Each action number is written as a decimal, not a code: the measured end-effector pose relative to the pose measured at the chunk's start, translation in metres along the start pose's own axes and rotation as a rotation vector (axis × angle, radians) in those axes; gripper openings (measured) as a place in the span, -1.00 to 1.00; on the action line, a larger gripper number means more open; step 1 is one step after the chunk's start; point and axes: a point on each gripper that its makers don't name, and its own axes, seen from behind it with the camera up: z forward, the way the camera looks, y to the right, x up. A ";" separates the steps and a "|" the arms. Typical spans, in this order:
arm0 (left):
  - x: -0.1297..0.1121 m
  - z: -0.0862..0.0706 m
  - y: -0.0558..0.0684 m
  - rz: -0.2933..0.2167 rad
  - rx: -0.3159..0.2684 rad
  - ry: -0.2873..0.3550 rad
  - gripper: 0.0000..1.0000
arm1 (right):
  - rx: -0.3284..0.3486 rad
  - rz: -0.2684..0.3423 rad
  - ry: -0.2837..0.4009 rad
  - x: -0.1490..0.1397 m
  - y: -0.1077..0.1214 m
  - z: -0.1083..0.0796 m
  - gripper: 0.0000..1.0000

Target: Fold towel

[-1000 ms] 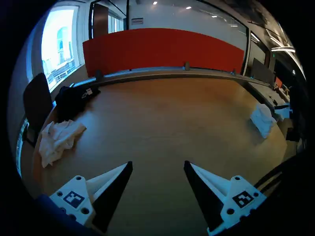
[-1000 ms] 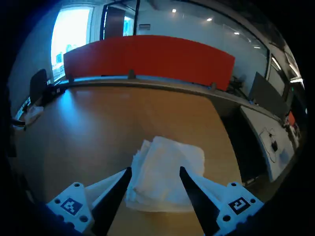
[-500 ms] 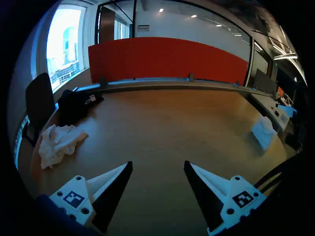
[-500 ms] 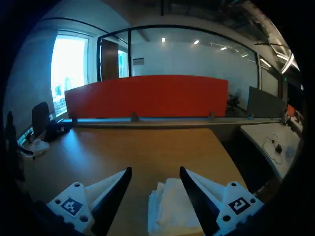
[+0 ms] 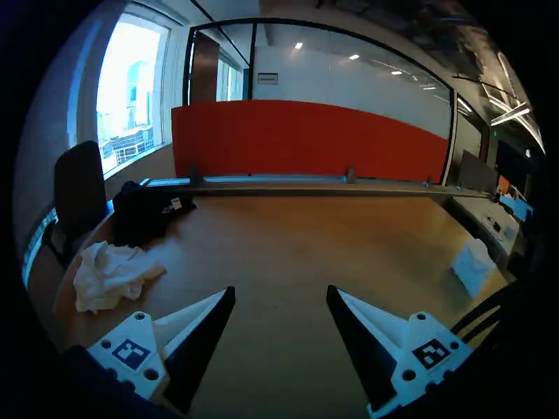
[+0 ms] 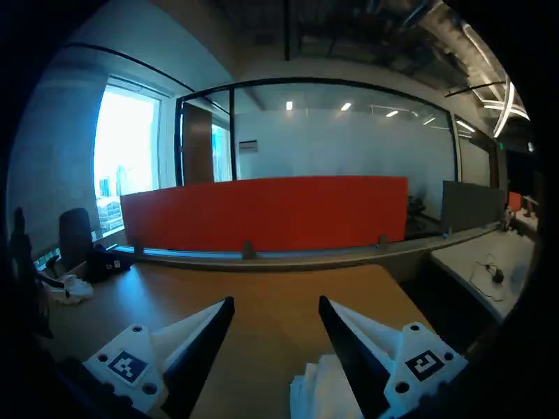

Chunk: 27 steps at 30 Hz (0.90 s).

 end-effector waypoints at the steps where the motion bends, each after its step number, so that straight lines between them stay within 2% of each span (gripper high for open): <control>1: 0.004 0.000 0.000 -0.003 0.002 0.014 0.94 | -0.003 -0.005 0.007 0.002 -0.003 0.000 0.87; 11: 0.034 0.001 -0.006 0.003 0.028 0.134 0.94 | -0.013 -0.061 0.036 0.008 -0.025 0.007 0.87; 18: 0.063 -0.004 -0.013 -0.045 0.055 0.249 0.94 | -0.014 -0.043 0.082 0.020 -0.050 0.011 0.87; 27: 0.079 -0.002 -0.020 -0.054 0.067 0.305 0.94 | -0.020 -0.038 0.094 0.022 -0.074 0.016 0.87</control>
